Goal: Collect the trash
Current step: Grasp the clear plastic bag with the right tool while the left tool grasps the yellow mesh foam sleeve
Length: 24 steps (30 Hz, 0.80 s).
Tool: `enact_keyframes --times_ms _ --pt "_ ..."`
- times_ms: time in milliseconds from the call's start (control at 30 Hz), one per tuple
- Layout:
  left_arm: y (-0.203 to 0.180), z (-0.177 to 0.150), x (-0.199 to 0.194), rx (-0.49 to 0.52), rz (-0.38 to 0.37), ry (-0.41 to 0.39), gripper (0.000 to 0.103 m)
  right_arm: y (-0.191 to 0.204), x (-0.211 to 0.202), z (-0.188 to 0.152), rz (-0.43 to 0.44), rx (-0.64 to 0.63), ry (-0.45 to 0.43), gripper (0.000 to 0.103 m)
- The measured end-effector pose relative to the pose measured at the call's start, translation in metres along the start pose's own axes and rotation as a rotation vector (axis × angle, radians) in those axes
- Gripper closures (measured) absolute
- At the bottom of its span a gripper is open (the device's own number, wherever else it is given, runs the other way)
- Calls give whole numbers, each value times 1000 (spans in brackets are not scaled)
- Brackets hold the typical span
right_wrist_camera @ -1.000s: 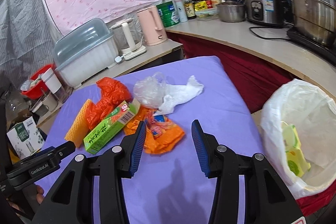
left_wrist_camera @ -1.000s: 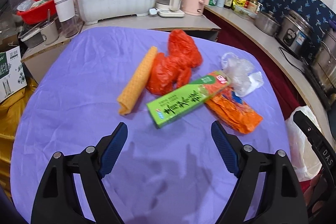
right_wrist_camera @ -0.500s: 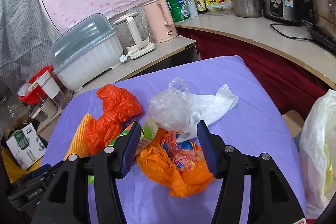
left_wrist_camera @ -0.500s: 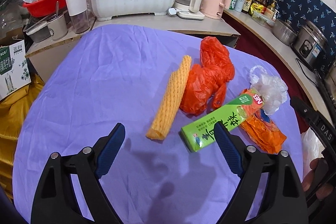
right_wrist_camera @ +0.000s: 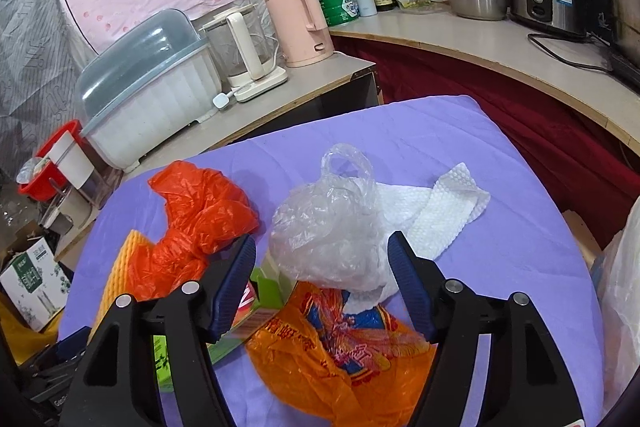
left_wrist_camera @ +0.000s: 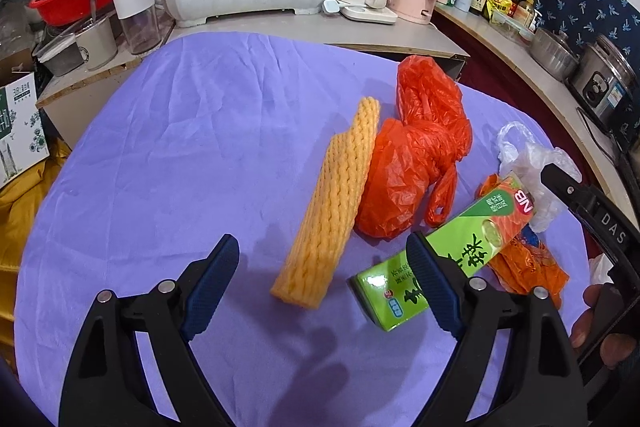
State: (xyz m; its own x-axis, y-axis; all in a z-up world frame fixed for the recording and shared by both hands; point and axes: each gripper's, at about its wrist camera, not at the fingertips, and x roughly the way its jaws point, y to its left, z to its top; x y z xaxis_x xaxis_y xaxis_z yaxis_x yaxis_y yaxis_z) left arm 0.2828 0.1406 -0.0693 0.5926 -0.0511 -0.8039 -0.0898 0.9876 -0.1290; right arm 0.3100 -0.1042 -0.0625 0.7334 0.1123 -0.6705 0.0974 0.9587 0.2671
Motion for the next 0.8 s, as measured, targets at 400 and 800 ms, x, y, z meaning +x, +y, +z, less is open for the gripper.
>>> enact_keyframes --times_ms 400,800 --pt "1 0 1 16 -25 33 85 -4 -4 -3 20 -5 7 94" --pt "4 3 -63 -10 -38 -83 92 -11 -85 17 55 -3 -141 95"
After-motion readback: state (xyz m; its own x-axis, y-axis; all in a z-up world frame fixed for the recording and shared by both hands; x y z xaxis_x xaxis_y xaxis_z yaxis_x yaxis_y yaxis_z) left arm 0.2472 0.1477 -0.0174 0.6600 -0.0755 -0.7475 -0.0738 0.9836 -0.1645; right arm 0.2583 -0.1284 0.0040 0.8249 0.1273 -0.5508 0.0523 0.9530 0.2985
